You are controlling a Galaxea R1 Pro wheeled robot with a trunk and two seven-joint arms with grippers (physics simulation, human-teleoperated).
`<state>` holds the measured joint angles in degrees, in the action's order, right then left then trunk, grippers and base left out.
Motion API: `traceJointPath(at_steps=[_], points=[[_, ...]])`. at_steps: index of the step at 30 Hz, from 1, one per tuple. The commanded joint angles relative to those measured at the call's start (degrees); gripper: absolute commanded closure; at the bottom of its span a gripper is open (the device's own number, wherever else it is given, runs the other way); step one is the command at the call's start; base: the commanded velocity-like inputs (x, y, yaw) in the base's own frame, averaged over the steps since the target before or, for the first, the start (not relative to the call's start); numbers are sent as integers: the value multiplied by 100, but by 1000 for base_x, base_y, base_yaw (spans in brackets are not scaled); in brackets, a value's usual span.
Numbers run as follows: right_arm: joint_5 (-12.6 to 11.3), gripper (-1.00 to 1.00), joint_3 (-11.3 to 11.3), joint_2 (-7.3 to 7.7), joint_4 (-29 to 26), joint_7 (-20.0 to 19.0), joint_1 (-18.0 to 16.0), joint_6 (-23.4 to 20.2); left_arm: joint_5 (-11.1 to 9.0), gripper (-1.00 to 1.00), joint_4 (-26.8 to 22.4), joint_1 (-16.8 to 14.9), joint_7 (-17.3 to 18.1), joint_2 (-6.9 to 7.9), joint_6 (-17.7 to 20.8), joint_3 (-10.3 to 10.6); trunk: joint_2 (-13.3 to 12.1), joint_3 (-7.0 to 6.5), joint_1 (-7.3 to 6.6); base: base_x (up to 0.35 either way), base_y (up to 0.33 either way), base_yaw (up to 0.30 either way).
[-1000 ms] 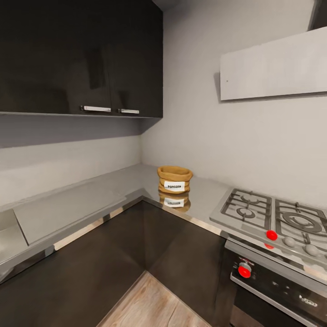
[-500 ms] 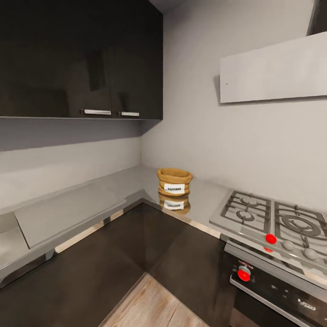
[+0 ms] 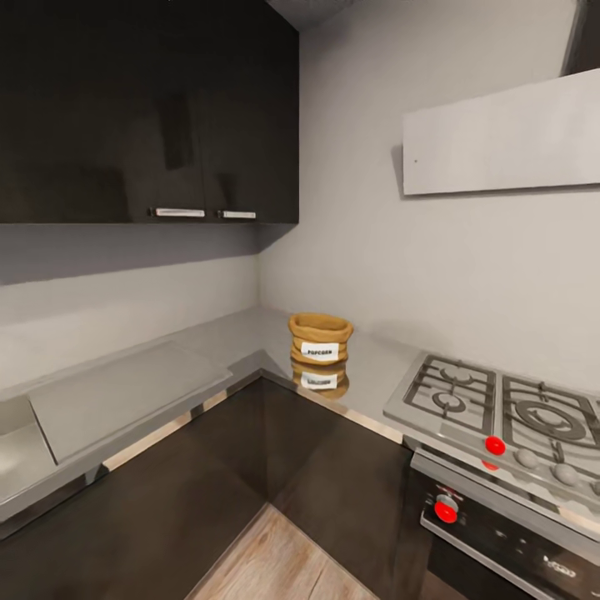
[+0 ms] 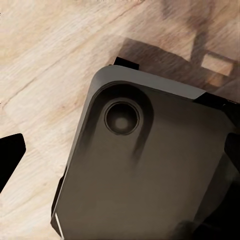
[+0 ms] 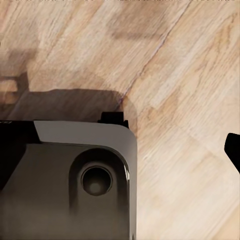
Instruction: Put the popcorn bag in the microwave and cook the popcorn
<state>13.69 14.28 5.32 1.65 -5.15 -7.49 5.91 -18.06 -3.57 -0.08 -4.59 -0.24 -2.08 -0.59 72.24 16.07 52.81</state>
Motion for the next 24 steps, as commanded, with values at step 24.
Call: traceJointPath(at_steps=[24], points=[[46, -100, 49, 4, 19, -12, -7, 15, -13, -100, -4, -1, -16, -2, -17, -3, -960, -425, -528, 0, 0, 0]])
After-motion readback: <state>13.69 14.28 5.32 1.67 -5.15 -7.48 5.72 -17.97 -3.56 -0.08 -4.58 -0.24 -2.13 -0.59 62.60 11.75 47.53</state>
